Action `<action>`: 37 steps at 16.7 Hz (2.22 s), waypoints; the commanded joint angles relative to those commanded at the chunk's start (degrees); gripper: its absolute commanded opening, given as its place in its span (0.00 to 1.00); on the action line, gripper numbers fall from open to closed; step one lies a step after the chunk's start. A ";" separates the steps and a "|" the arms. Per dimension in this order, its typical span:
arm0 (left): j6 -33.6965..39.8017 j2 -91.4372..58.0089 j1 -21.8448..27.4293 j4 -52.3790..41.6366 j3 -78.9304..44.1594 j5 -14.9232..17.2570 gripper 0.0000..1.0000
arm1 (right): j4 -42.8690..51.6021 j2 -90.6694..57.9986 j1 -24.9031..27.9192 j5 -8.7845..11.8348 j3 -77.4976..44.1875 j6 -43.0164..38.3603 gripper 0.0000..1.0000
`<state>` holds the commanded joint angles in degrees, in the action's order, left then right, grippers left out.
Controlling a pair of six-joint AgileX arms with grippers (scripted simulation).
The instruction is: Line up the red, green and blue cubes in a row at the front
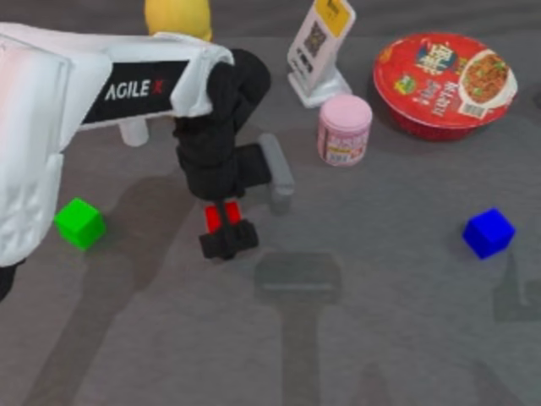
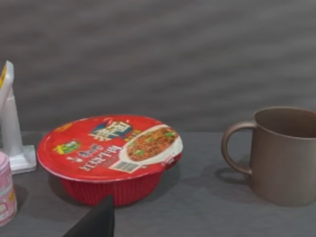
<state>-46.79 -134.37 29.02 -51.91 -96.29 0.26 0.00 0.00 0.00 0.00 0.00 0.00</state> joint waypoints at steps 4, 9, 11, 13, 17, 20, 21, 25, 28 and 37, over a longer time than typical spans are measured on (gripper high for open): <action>0.00 0.00 0.00 0.00 0.00 0.00 0.77 | 0.00 0.00 0.00 0.00 0.00 0.00 1.00; 0.00 0.00 0.00 0.00 0.00 0.00 0.40 | 0.00 0.00 0.00 0.00 0.00 0.00 1.00; 0.00 0.00 0.00 0.00 0.00 0.00 0.25 | 0.00 0.00 0.00 0.00 0.00 0.00 1.00; 0.00 0.00 0.00 0.00 0.00 0.00 0.10 | 0.00 0.00 0.00 0.00 0.00 0.00 1.00; 0.00 0.00 0.00 0.00 0.00 0.00 0.00 | 0.00 0.00 0.00 0.00 0.00 0.00 1.00; 0.00 0.00 0.00 0.00 0.00 0.00 0.00 | 0.00 0.00 0.00 0.00 0.00 0.00 1.00; 0.00 0.00 0.00 0.00 0.00 0.00 0.00 | 0.00 0.00 0.00 0.00 0.00 0.00 1.00; 0.72 2.46 -0.01 -2.43 -1.02 0.94 0.00 | 0.00 0.00 0.00 0.00 0.00 0.00 1.00; 0.89 4.13 -0.56 -7.81 -4.64 0.91 0.00 | 0.00 0.00 0.00 0.00 0.00 0.00 1.00; 0.80 6.55 -0.68 -14.62 -8.89 0.88 0.00 | 0.00 0.00 0.00 0.00 0.00 0.00 1.00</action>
<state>-45.99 -127.82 28.34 -66.53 -105.18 1.14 0.00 0.00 0.00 0.00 0.00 0.00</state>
